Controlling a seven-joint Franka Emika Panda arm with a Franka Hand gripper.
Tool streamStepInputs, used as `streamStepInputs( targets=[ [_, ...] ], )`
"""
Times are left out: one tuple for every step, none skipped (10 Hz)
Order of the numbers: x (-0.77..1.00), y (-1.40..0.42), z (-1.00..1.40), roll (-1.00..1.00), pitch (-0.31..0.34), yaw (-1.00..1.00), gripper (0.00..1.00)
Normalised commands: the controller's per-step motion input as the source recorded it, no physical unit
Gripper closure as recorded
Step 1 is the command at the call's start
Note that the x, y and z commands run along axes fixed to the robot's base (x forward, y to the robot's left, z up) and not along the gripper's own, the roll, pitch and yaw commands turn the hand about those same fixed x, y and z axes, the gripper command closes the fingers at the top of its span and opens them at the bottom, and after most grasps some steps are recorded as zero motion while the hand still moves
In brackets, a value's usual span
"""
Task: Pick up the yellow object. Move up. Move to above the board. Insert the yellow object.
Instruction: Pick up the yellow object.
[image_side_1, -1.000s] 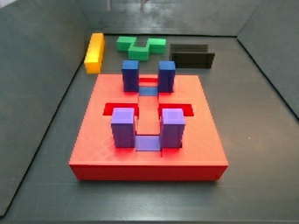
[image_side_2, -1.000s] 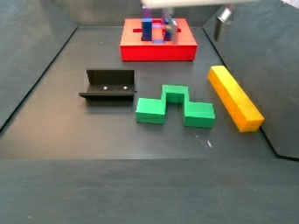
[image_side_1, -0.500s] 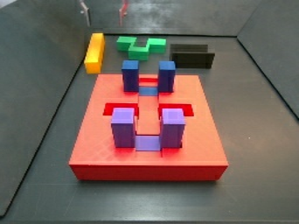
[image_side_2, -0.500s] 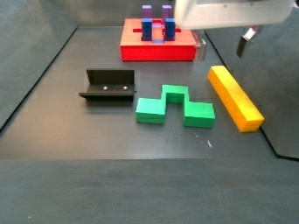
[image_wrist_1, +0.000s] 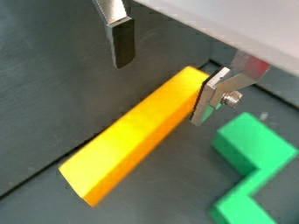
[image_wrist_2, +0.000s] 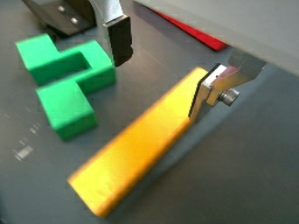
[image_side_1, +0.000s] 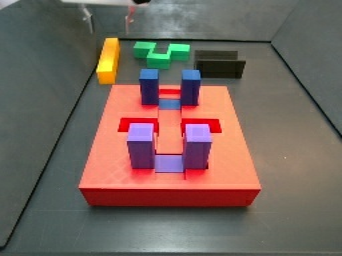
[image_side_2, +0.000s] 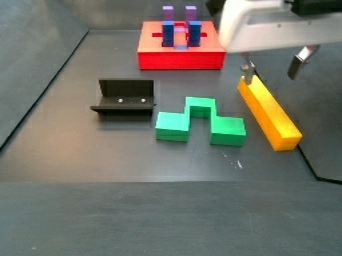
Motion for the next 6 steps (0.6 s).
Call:
streamStepInputs(
  targets=[
    [-0.26, -0.02, -0.11, 0.00, -0.036, 0.00, 0.00],
    [-0.09, 0.00, -0.10, 0.00, -0.029, 0.01, 0.00],
    [0.00, 0.00, -0.16, 0.00, -0.039, 0.09, 0.00],
    [0.11, 0.00, -0.27, -0.10, -0.081, 0.08, 0.00],
    [0.17, 0.00, -0.23, -0.12, -0.071, 0.07, 0.00],
    [0.19, 0.00, -0.26, -0.13, -0.074, 0.09, 0.00]
  ],
)
